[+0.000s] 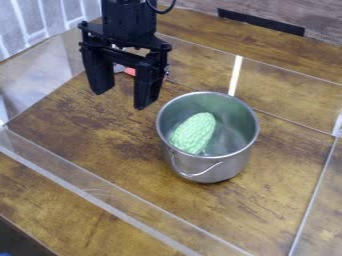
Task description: Remove the green object from the silver pot and put it on the table
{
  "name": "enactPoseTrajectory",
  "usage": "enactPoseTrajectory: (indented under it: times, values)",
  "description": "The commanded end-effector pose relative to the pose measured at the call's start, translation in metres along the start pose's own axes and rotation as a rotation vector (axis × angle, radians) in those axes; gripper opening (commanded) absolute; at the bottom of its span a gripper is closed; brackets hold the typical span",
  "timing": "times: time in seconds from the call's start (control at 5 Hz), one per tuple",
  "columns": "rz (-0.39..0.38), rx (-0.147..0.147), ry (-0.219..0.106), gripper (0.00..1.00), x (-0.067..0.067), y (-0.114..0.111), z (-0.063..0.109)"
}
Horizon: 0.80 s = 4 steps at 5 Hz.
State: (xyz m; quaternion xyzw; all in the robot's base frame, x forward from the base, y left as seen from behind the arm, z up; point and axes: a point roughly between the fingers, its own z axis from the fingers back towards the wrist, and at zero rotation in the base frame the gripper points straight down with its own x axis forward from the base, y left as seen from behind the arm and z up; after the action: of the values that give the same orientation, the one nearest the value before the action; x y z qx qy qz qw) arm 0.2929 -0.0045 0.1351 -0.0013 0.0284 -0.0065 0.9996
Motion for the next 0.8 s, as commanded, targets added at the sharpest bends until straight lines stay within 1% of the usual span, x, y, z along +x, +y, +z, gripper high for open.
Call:
enactPoseTrajectory:
  times: [0.0, 0.2, 0.4, 0.6]
  values:
    - [-0.025, -0.004, 0.032, 1.00, -0.005, 0.001, -0.015]
    - [-0.043, -0.008, 0.033, 1.00, -0.003, -0.017, -0.023]
    - [-0.050, -0.006, 0.024, 1.00, 0.008, -0.042, -0.028]
    - [-0.081, -0.009, 0.009, 1.00, 0.024, -0.068, -0.035]
